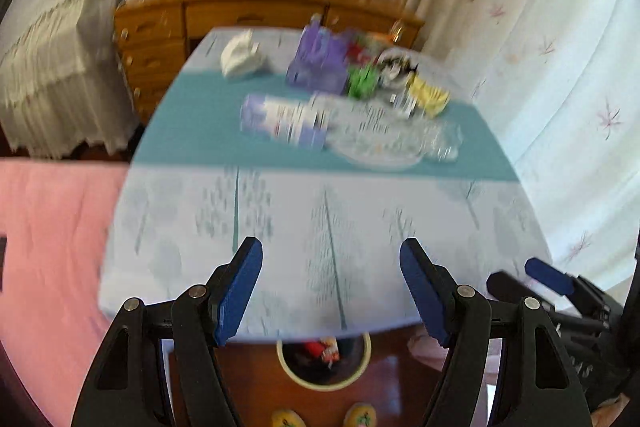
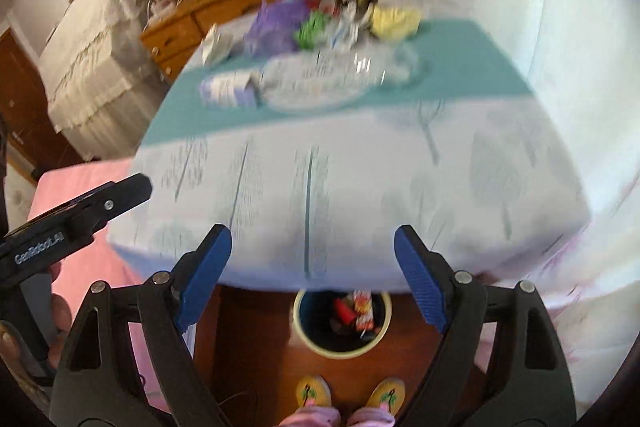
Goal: Collect trash
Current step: 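Raise both grippers back toward the table, then grasp the purple-white carton with the left gripper while the right grasps the clear plastic bag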
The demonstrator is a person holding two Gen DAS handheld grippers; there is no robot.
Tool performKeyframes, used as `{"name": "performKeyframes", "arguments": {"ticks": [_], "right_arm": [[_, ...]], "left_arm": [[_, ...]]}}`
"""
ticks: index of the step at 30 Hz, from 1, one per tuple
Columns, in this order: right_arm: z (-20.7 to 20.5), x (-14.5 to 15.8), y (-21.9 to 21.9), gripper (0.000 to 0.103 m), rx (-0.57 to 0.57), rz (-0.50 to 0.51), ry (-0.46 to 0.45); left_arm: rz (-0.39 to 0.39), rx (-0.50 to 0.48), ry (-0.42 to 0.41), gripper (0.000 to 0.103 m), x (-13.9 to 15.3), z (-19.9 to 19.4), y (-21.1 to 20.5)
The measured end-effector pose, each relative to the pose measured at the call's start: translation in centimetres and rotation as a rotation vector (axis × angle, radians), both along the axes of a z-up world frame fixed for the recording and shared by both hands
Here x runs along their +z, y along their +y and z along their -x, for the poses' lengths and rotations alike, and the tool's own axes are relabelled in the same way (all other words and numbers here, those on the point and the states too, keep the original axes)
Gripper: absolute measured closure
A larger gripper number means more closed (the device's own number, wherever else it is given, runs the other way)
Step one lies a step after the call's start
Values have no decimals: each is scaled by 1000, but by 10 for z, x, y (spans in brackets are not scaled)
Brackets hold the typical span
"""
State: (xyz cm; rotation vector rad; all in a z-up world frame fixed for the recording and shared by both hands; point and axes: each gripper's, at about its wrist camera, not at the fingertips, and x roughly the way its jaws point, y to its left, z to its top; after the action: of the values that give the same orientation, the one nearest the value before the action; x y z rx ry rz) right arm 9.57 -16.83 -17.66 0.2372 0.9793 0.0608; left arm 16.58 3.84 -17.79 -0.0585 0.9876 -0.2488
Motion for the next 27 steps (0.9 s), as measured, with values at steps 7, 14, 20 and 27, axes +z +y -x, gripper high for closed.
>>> {"name": "performKeyframes", "arguments": {"ticks": [7,14,20,27], "right_arm": [[-59,16,-35,21,-121,-101,14],[-149,-51,-90,21,-278,-320,144],[-219,-106,-122,18,-408,-456,224],[-270,-129,-133,9,-442,-479,280]], "left_arm": [[-76,-36,-60,30,30,-43,-21],[-100,63,9,29,-2,-107,-27],[-43,201,90,18,-36,-170,-24],[-9,344,138,18,-56,-232,-21]]}}
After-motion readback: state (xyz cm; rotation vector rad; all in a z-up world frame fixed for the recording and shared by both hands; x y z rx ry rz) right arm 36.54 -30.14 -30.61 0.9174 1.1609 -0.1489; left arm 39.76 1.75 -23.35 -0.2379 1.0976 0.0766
